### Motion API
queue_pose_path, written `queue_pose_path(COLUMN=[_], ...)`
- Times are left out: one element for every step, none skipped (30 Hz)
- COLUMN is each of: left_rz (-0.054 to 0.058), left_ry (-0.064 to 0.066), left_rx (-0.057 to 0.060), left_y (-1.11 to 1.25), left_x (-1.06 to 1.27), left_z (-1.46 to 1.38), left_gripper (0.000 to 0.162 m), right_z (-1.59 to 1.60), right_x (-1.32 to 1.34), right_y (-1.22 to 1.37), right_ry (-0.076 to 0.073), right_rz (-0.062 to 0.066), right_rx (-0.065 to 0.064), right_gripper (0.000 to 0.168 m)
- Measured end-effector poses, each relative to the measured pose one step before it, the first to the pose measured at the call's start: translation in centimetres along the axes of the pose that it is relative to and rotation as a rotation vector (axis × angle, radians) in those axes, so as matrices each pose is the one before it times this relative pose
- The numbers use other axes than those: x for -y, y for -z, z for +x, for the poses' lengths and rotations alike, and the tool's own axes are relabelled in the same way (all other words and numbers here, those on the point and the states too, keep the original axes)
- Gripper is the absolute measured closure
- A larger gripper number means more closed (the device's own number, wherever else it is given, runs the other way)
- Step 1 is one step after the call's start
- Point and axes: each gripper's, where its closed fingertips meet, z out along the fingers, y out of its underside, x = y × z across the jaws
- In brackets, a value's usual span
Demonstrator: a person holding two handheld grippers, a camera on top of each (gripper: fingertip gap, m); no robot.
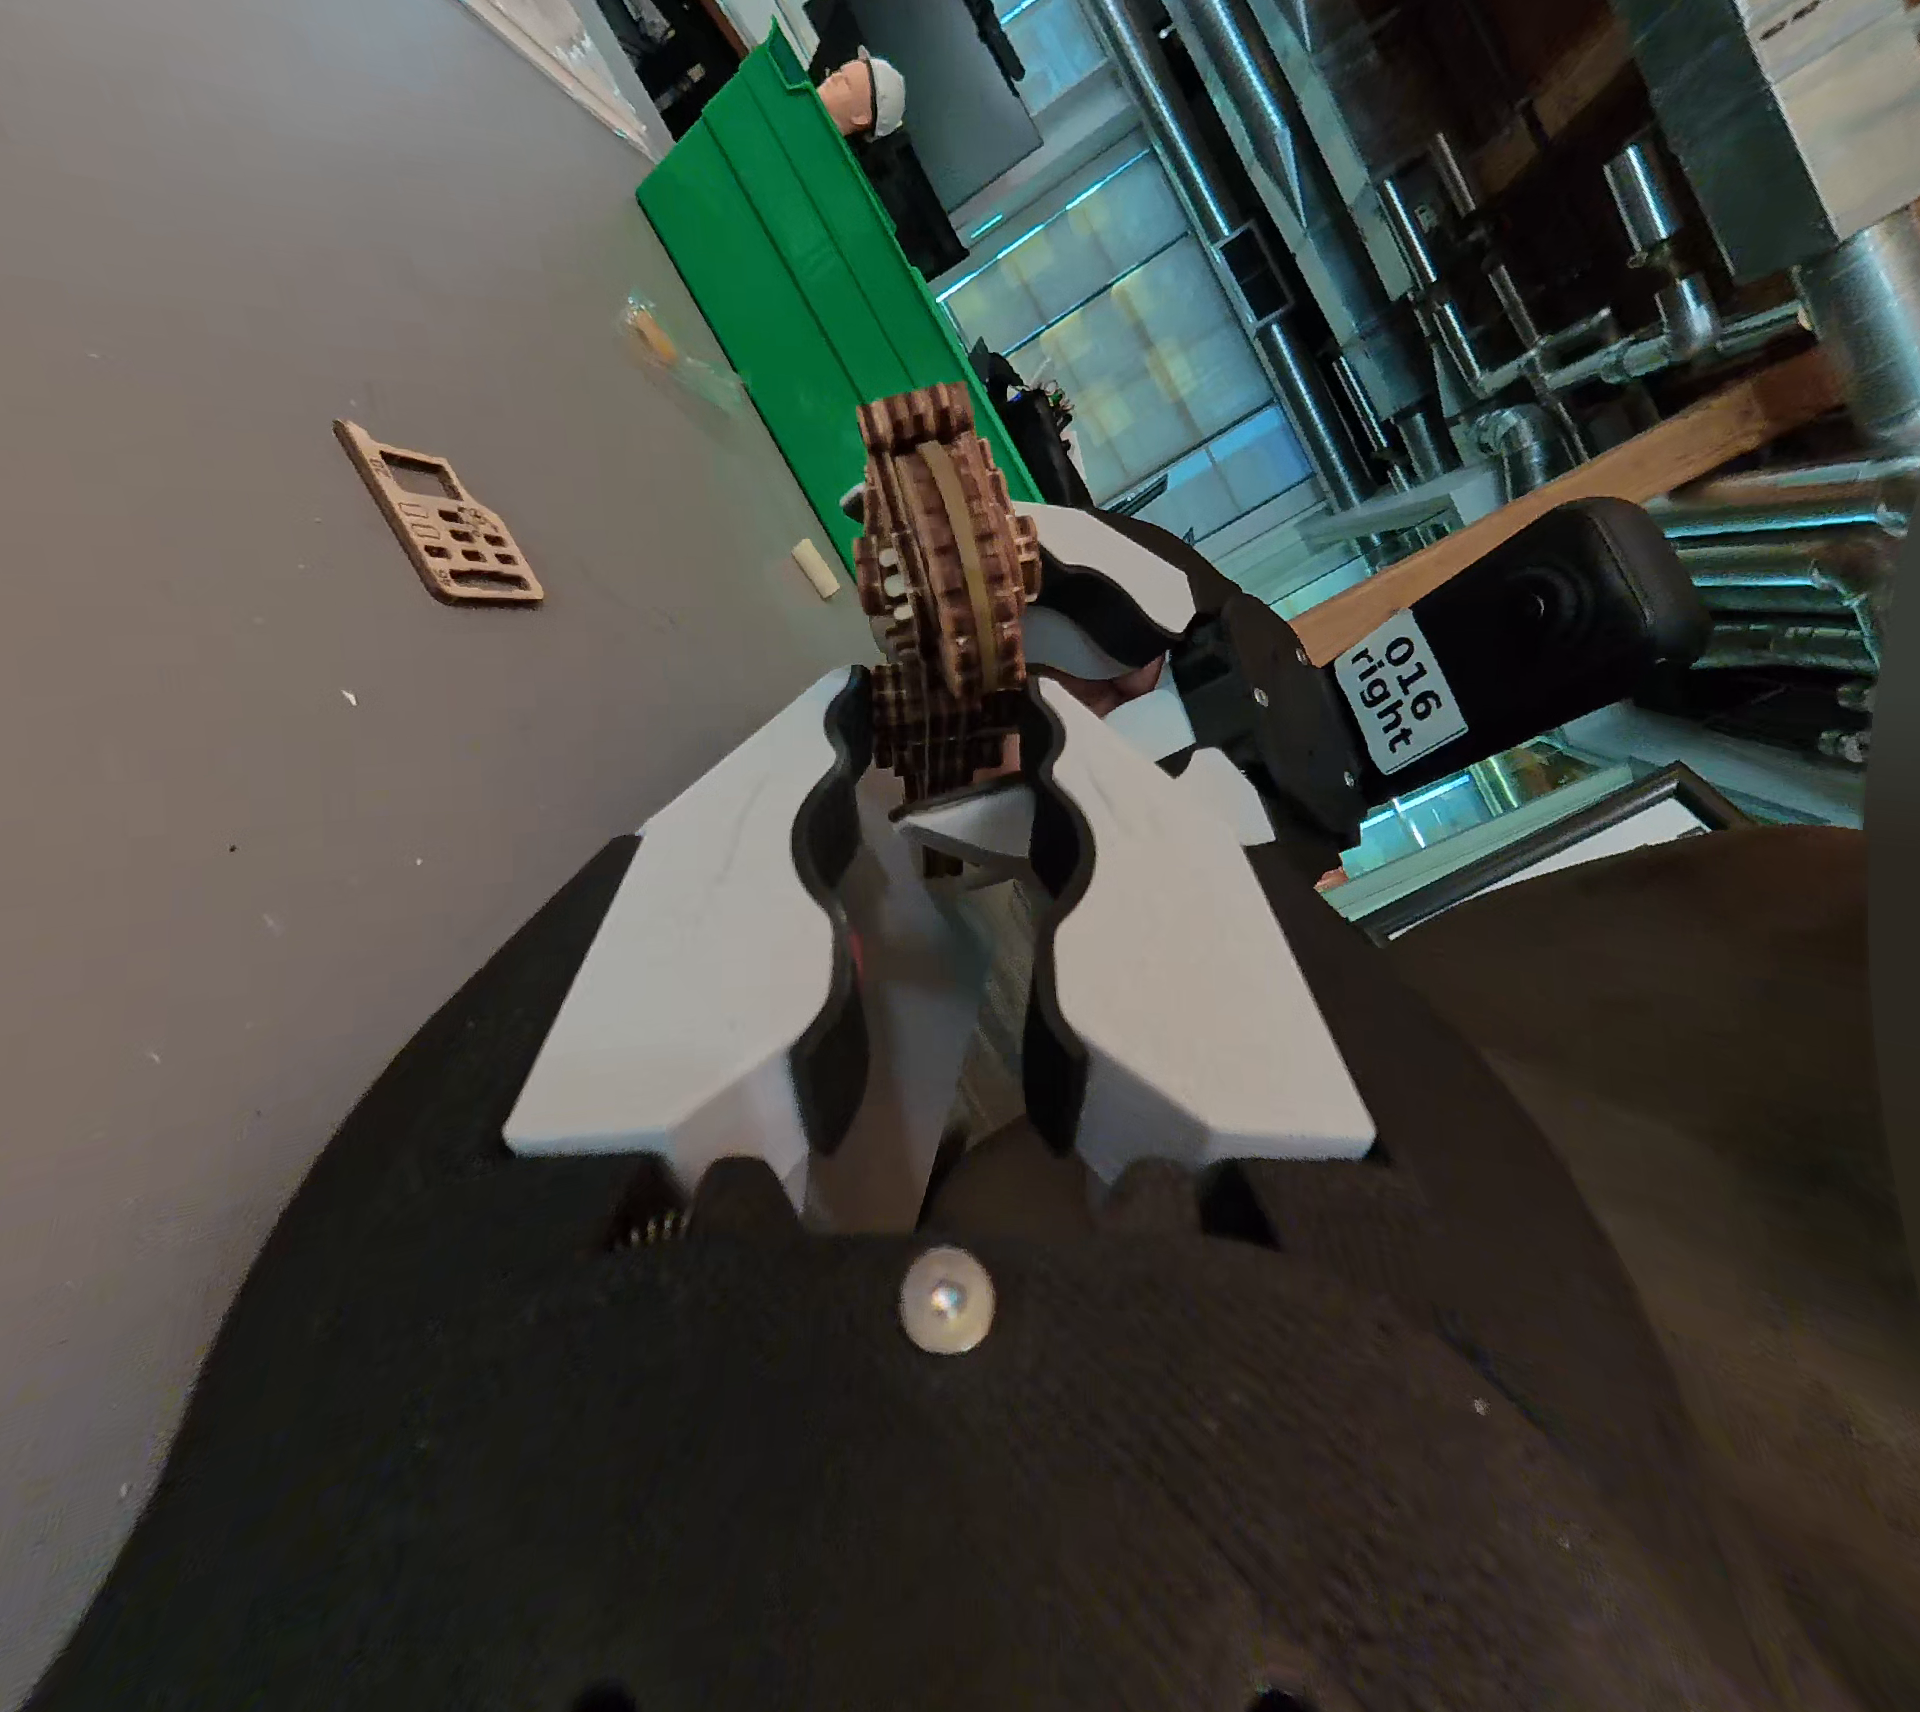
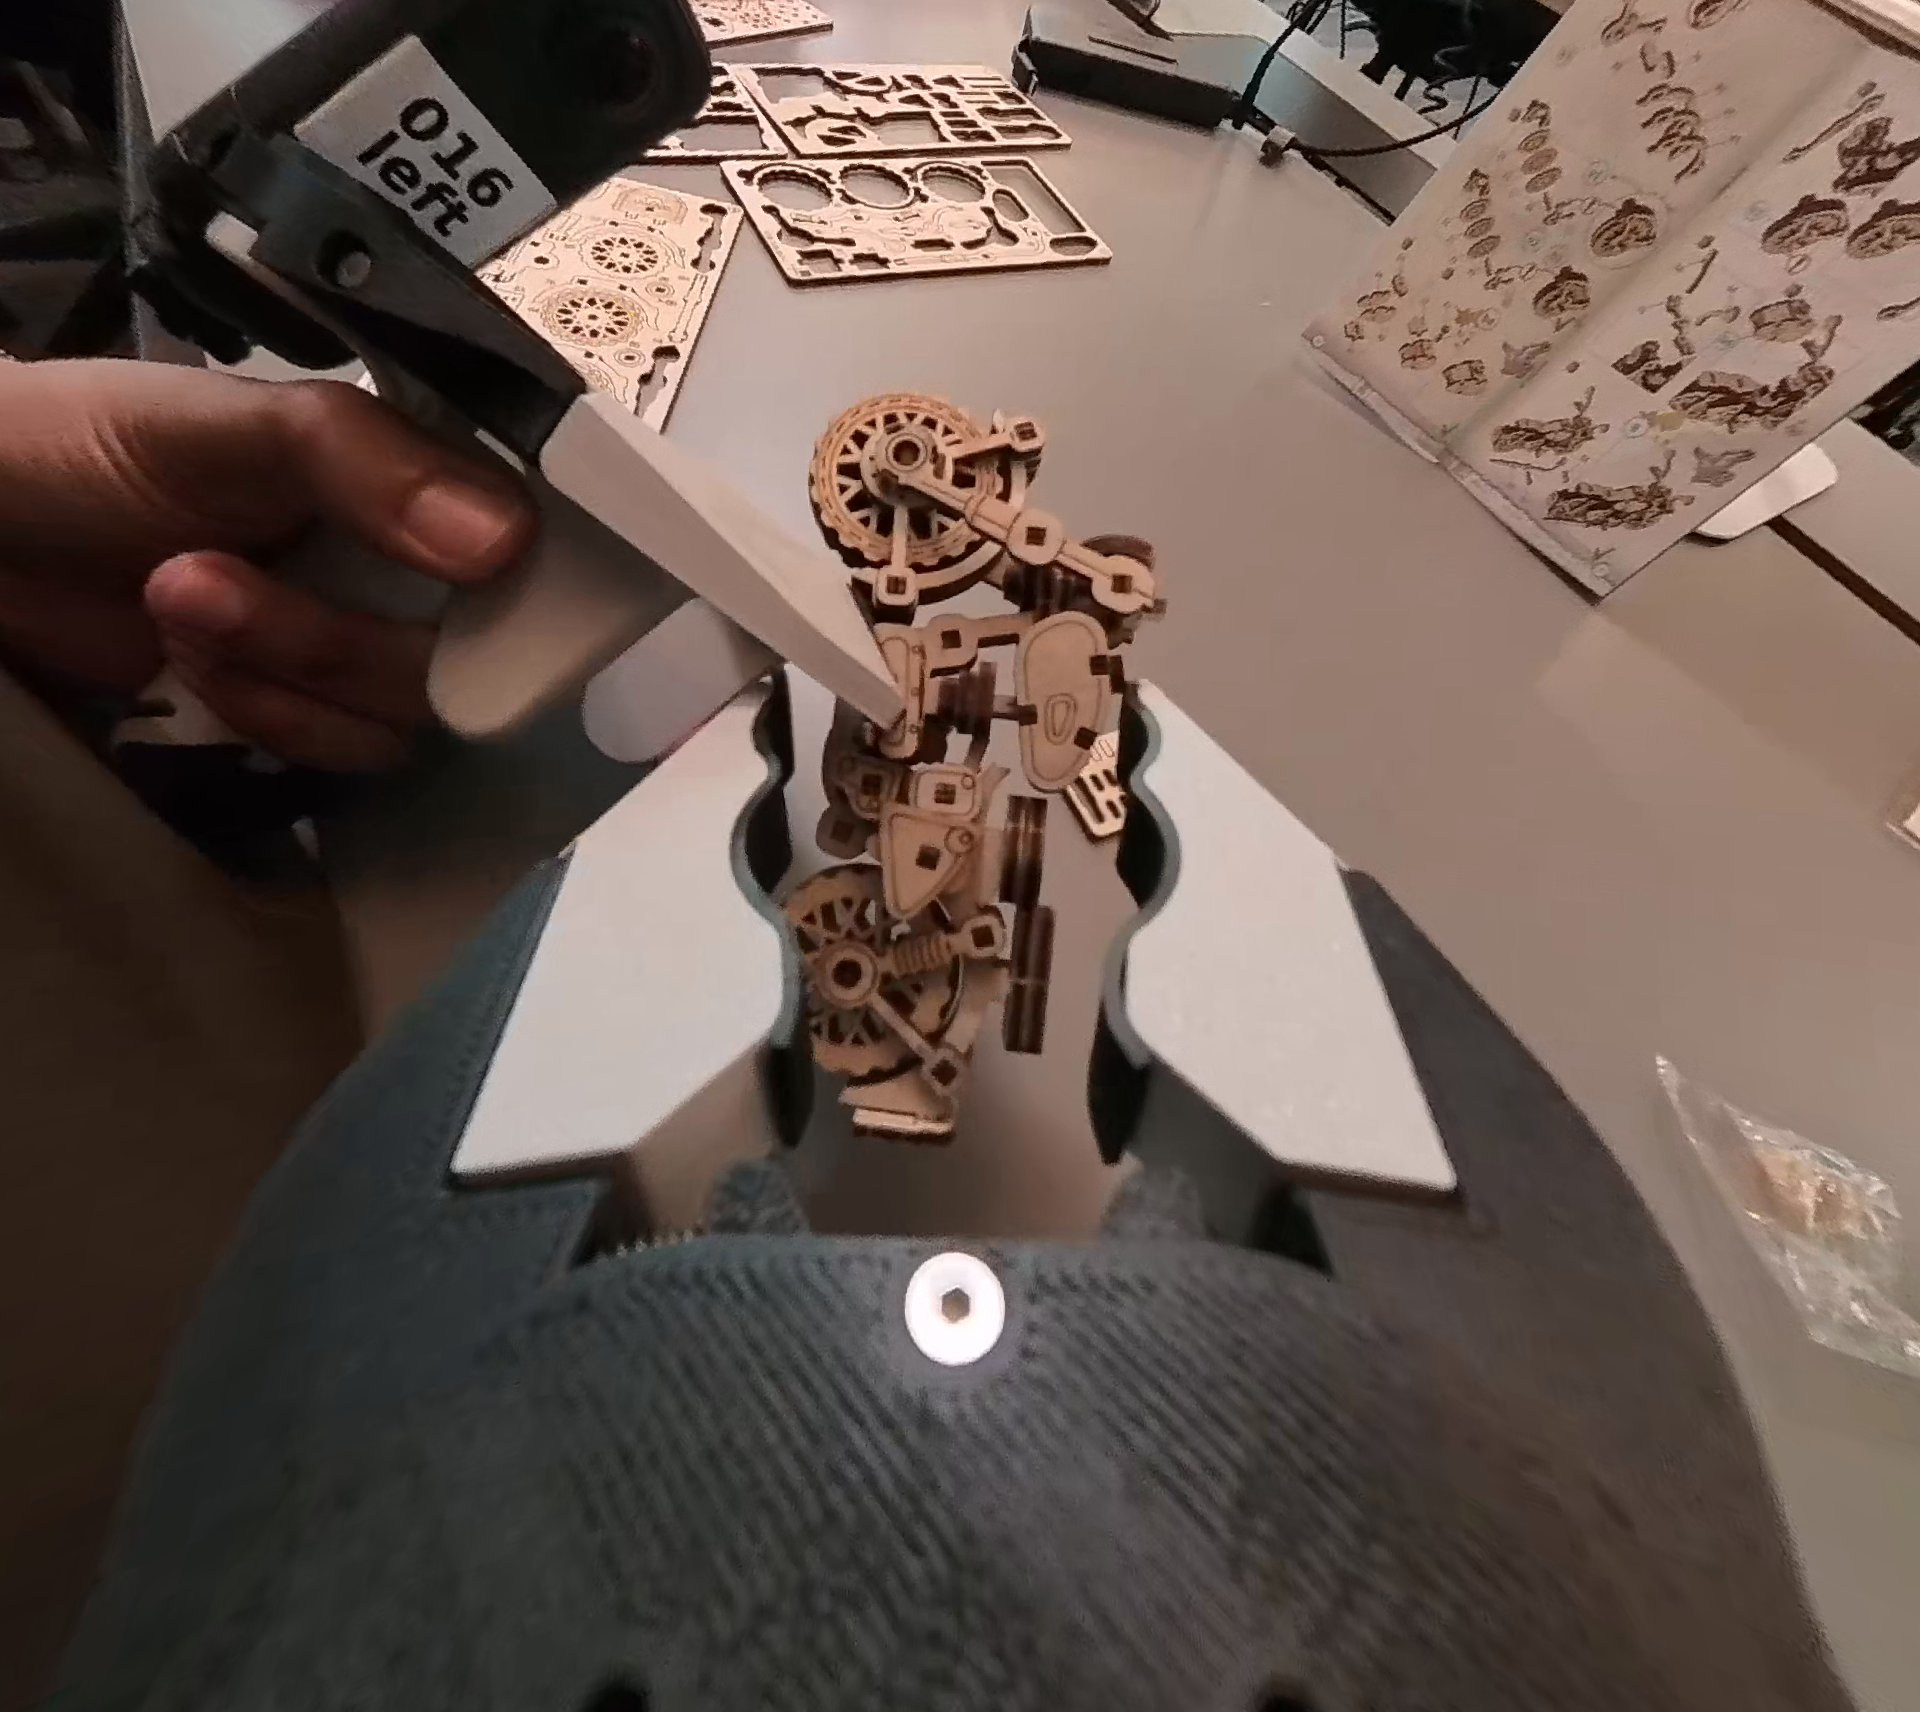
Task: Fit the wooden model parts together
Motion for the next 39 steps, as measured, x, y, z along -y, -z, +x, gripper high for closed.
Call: queue_pose_path(left_rz=[0.0039, 0.0066, 0.0018, -0.004, -0.0019, -0.0008, -0.0023, 0.0016, 0.0002, -0.0038, -0.0019, -0.0012, -0.002, -0.0021, -0.0024, -0.0037, -0.0037, 0.0006, -0.0006, -0.0011, 0.0003, 0.0002, -0.0001, -0.0007, -0.0007, -0.0008, -0.0001, 0.001, 0.0012, 0.0011, 0.0011, 0.0014, 0.0014, 0.0006, -0.0022, -0.0054, -0.0069, -0.0059, -0.0057], left_ry=[-0.004, -0.0051, -0.0014, 0.0012, -0.0022, -0.0055, -0.0075, -0.0065, -0.0023, -0.001, -0.0012, -0.0014, -0.0001, 0.0012, 0.0021, 0.0014, -0.001, -0.0038, -0.003, -0.001, 0.001, 0.0018, 0.0013, 0.0001, -0.0011, -0.0006, 0.0007, 0.0014, 0.001, 0.001, 0.0024, 0.0044, 0.0048, 0.0027, 0.0003, -0.0017, -0.0031, -0.0035, -0.0037], left_rx=[-0.005, -0.002, -0.0008, -0.0017, 0.0006, 0.0029, 0.0008, 0.0034, 0.0024, -0.0006, 0.0009, 0.0001, -0.0009, 0.0, 0.0006, 0.0031, 0.0041, 0.0033, 0.0012, -0.0007, -0.0017, -0.0017, -0.0022, -0.0014, 0.0003, 0.0004, -0.0008, -0.0006, -0.0002, -0.0001, 0.0014, -0.0002, -0.002, -0.0014, 0.0001, -0.0003, -0.001, 0.0006, -0.0005], left_y=[0.01, 0.01, -0.003, -0.03, -0.022, -0.015, -0.039, -0.014, -0.015, -0.026, -0.02, -0.004, -0.018, -0.013, -0.019, -0.033, -0.038, -0.011, -0.012, -0.004, 0.001, 0.002, 0.013, -0.005, -0.007, -0.006, 0.002, 0.016, 0.003, 0.003, 0.018, 0.018, 0.021, 0.011, -0.014, -0.036, -0.048, -0.046, -0.038], left_x=[0.058, 0.095, 0.029, -0.062, -0.039, -0.029, -0.047, -0.004, -0.002, -0.055, -0.035, -0.027, -0.028, -0.029, -0.024, -0.053, -0.066, -0.003, -0.024, -0.018, 0.014, 0.008, -0.006, -0.01, -0.007, -0.018, 0.007, 0.017, 0.018, 0.023, 0.021, 0.023, 0.04, 0.017, -0.028, -0.083, -0.099, -0.094, -0.091], left_z=[0.077, 0.03, 0.012, 0.008, 0.005, 0.002, 0.05, -0.005, -0.024, 0.024, -0.006, 0.007, 0.022, -0.017, -0.025, -0.049, -0.046, -0.017, 0.008, 0.016, 0.012, 0.008, 0.018, 0.019, 0.009, -0.006, 0.011, -0.008, -0.003, 0.003, -0.042, -0.027, -0.01, -0.001, -0.003, 0.017, 0.037, 0.018, 0.033], left_gripper=[0.137, 0.137, 0.137, 0.137, 0.136, 0.136, 0.136, 0.136, 0.136, 0.136, 0.136, 0.136, 0.136, 0.136, 0.136, 0.136, 0.136, 0.136, 0.136, 0.137, 0.136, 0.136, 0.136, 0.137, 0.136, 0.137, 0.136, 0.137, 0.136, 0.137, 0.137, 0.137, 0.137, 0.137, 0.137, 0.137, 0.137, 0.137, 0.137], right_z=[0.103, 0.123, 0.079, 0.028, -0.008, -0.05, -0.038, -0.046, -0.019, -0.041, -0.004, -0.007, -0.004, 0.008, -0.004, 0.018, 0.027, 0.072, 0.087, 0.033, 0.007, 0.011, -0.003, -0.005, -0.006, -0.005, 0.005, 0.014, -0.001, 0.018, 0.029, 0.084, 0.121, 0.087, 0.033, 0.028, -0.058, -0.129, -0.062], right_x=[-0.05, -0.074, -0.058, -0.004, 0.051, 0.082, 0.057, -0.038, -0.06, -0.067, -0.043, -0.023, -0.004, -0.044, -0.043, -0.07, -0.109, -0.092, -0.046, -0.009, 0.019, 0.016, 0.015, 0.02, -0.004, -0.015, 0.013, 0.014, 0.014, 0.034, 0.015, 0.017, -0.002, -0.003, 0.003, 0.046, 0.057, 0.044, -0.004], right_y=[0.011, 0.003, 0.01, 0.007, 0.028, 0.032, 0.039, 0.004, -0.024, -0.029, -0.015, -0.01, 0.005, -0.001, -0.01, -0.02, -0.023, -0.032, 0.006, 0.011, 0.019, 0.0, 0.016, 0.016, 0.021, 0.001, 0.002, -0.006, -0.015, -0.006, -0.004, -0.012, -0.003, 0.014, 0.009, 0.004, -0.007, -0.016, -0.025], right_ry=[-0.0066, -0.0069, -0.0067, -0.0076, -0.0085, -0.007, -0.0051, -0.003, -0.0043, -0.0052, -0.0042, -0.0006, 0.0005, -0.0013, -0.0009, 0.0024, 0.0065, 0.0104, 0.0122, 0.01, 0.0034, -0.0001, -0.0002, 0.0008, 0.0001, 0.0, 0.0, -0.0018, -0.002, 0.0, 0.0018, 0.0023, 0.0037, 0.0041, 0.0027, 0.0016, 0.004, 0.0061, 0.0075], right_rz=[-0.0047, -0.005, -0.0042, -0.0026, -0.0009, 0.0006, -0.0019, -0.0073, -0.0075, -0.0063, -0.0043, -0.0015, -0.0012, -0.0039, -0.0048, -0.0062, -0.0078, -0.0063, -0.0038, -0.0016, -0.0007, 0.0003, 0.0013, 0.0007, -0.0012, -0.0013, 0.0003, 0.0013, 0.0005, 0.0007, 0.0008, 0.0004, 0.0002, 0.0, 0.0016, 0.0043, 0.0054, 0.0048, 0.0015], right_rx=[-0.0053, -0.0056, -0.0026, 0.0004, 0.0024, 0.0043, 0.0025, 0.0033, 0.0011, 0.0022, 0.0008, 0.0007, 0.0009, 0.0007, -0.0007, -0.0027, -0.0053, -0.0092, -0.0108, -0.006, -0.0032, -0.0013, 0.0002, 0.0013, 0.0014, 0.0007, -0.0003, -0.0013, -0.0012, -0.0013, -0.0028, -0.0067, -0.0085, -0.0054, -0.0021, -0.0025, 0.0031, 0.0062, 0.0011], right_gripper=[0.108, 0.109, 0.108, 0.109, 0.11, 0.11, 0.111, 0.112, 0.113, 0.113, 0.113, 0.113, 0.113, 0.113, 0.112, 0.112, 0.113, 0.113, 0.115, 0.116, 0.116, 0.116, 0.116, 0.116, 0.116, 0.116, 0.116, 0.116, 0.116, 0.116, 0.115, 0.114, 0.109, 0.107, 0.105, 0.103, 0.102, 0.102, 0.102])
